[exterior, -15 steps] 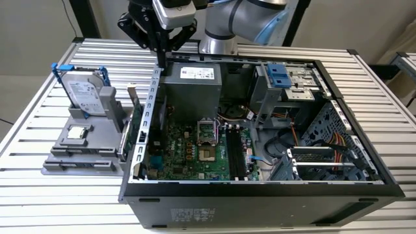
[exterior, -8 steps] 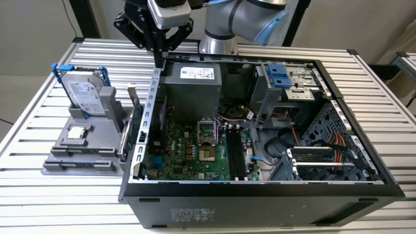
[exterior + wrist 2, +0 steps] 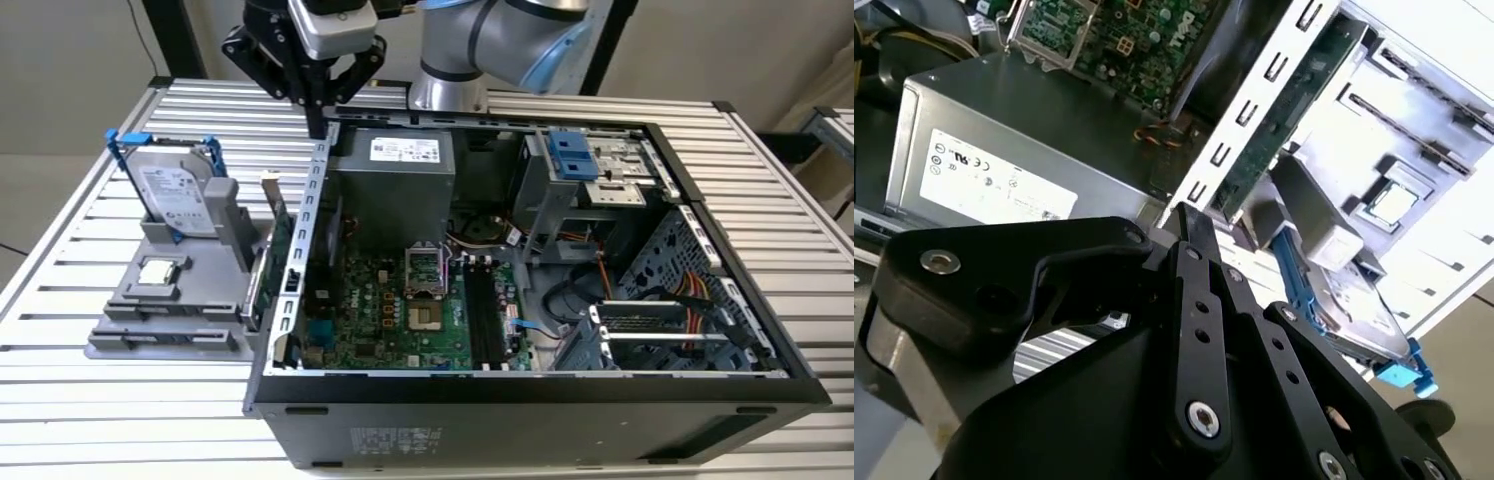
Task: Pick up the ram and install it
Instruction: 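Reach for the ram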
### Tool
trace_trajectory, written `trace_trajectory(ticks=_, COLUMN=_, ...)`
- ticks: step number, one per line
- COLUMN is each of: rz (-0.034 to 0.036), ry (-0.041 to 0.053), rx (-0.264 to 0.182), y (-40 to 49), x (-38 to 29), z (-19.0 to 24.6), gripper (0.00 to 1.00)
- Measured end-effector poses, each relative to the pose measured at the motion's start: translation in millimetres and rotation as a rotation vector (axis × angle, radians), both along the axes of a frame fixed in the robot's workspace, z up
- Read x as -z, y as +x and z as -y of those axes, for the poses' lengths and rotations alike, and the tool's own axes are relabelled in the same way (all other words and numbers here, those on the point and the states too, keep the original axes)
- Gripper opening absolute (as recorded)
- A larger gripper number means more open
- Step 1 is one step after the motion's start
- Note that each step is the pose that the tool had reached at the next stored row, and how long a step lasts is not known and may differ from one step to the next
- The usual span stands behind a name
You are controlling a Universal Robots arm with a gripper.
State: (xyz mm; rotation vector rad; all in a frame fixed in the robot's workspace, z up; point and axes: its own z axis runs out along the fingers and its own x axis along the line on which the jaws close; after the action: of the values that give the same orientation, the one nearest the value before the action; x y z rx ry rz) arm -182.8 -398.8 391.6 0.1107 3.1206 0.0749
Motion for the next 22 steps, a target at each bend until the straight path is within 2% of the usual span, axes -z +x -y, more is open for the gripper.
trace_trajectory(ticks=11, rz=0.0000, ry=0.0000, rx=0.000, y=-11.1, x=0.0, z=0.0, gripper=0.00)
trace_trajectory(ticks=22, rz=0.0000, ry=0.0000, rx=0.000, y=-26.5, x=0.0, z=0.0, gripper=0.00)
